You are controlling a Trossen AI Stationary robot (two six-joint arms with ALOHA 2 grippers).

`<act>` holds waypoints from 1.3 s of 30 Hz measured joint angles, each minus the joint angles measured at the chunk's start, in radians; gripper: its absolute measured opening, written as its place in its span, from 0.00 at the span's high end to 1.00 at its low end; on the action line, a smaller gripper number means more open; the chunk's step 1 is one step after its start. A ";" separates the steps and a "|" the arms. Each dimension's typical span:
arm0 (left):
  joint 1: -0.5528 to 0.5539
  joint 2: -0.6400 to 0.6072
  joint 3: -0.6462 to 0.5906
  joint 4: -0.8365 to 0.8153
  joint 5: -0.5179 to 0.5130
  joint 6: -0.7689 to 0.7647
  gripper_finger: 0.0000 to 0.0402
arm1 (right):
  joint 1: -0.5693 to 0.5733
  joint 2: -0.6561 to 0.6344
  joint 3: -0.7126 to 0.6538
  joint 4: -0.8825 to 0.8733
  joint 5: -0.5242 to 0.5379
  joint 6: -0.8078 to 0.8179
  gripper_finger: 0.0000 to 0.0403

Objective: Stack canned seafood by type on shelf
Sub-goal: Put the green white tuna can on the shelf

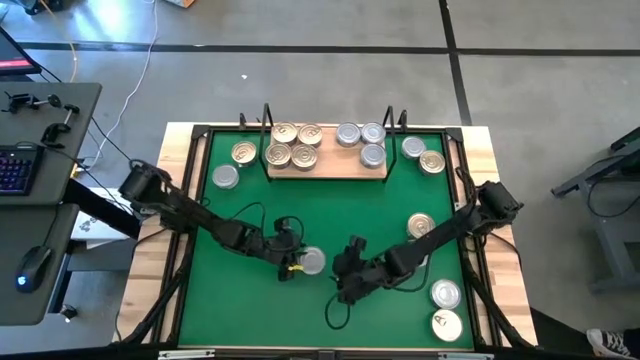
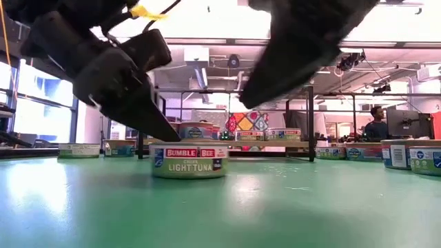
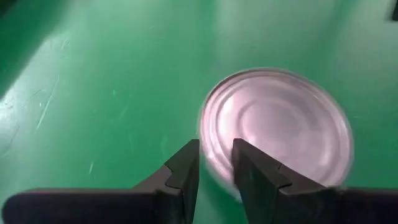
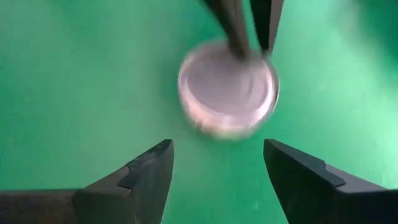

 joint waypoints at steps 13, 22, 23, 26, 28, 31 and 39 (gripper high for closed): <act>-0.007 0.048 0.011 -0.049 -0.002 -0.052 0.99 | -0.009 0.144 -0.002 0.062 -0.005 0.051 0.40; -0.016 0.108 0.017 -0.004 -0.039 -0.071 1.00 | -0.008 0.130 -0.002 0.111 0.019 0.011 0.40; -0.018 0.109 0.017 -0.005 -0.043 -0.071 1.00 | -0.008 0.131 -0.003 0.123 0.019 0.000 0.40; -0.025 0.109 0.016 -0.012 -0.047 -0.076 1.00 | -0.010 0.129 -0.003 0.159 0.013 -0.015 0.40; -0.030 0.109 0.016 -0.014 -0.060 -0.078 1.00 | -0.012 0.122 -0.003 0.160 0.015 -0.012 0.40; -0.035 0.109 0.013 -0.023 -0.088 -0.085 1.00 | -0.014 0.100 -0.003 0.169 0.078 -0.010 0.40; -0.046 0.121 0.007 -0.082 -0.044 -0.100 1.00 | -0.082 0.090 -0.001 0.272 0.063 -0.052 0.40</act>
